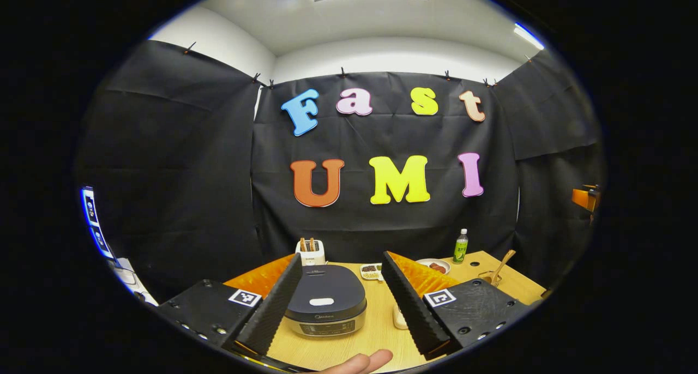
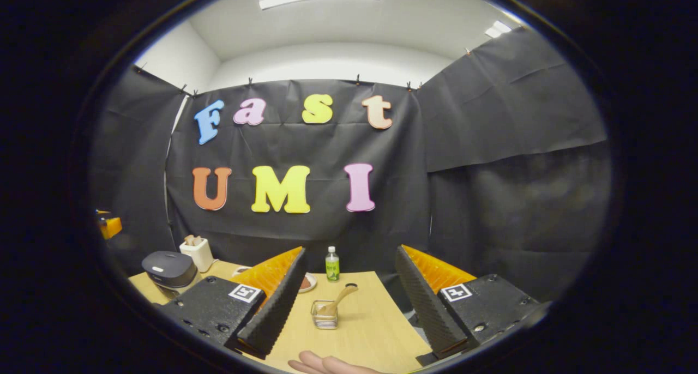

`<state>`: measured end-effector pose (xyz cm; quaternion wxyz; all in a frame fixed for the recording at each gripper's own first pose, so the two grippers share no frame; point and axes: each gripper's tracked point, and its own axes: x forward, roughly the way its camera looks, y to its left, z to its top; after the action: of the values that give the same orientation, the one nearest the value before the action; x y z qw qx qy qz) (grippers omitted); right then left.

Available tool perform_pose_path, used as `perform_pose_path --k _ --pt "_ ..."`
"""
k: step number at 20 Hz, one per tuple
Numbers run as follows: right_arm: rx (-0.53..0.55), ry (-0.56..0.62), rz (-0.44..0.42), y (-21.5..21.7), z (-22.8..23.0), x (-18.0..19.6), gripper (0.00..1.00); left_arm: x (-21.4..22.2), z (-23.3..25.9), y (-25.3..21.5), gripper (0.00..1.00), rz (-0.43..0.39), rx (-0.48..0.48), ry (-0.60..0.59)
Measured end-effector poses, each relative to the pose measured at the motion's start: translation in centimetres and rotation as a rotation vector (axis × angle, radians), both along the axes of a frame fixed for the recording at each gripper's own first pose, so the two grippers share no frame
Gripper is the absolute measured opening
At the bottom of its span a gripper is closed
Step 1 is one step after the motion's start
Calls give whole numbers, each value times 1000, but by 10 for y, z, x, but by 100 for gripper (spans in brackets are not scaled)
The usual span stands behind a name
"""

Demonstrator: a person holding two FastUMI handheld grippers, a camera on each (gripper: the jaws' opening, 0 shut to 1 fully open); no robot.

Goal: Close the left gripper, press the button to open the rice cooker; take a wooden spoon from the chopstick holder with the right hand, scoop a spoonful of rice and pour it into the rice cooker, then put the wooden spoon back into the chopstick holder.

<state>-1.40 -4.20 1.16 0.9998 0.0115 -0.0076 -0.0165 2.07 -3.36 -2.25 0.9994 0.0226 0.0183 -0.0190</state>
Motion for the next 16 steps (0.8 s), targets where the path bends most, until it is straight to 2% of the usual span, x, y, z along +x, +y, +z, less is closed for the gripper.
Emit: perform_pose_path --k 3,4,6,7,8,9,14,16 --pt "-2 -13 0 -2 2 -3 100 9 -13 -14 34 -55 2 47" --pt "-1 -16 0 -3 1 -3 100 14 -18 -16 31 -67 13 62" --pt "-5 -11 11 -1 -4 -4 100 20 -28 -14 0 -53 24 97" --pt "-8 -9 17 -1 -6 -3 100 20 -34 -12 1 -31 27 112" --pt "-7 -7 23 0 -7 -2 100 30 -42 -10 10 -24 27 131" --pt "-3 -3 26 0 -9 -1 100 31 -46 -10 0 -21 19 155" --pt "5 9 19 -7 -19 8 100 61 -85 12 0 53 -3 276" --pt "10 21 18 -9 -26 12 100 71 -98 16 0 66 -41 313"
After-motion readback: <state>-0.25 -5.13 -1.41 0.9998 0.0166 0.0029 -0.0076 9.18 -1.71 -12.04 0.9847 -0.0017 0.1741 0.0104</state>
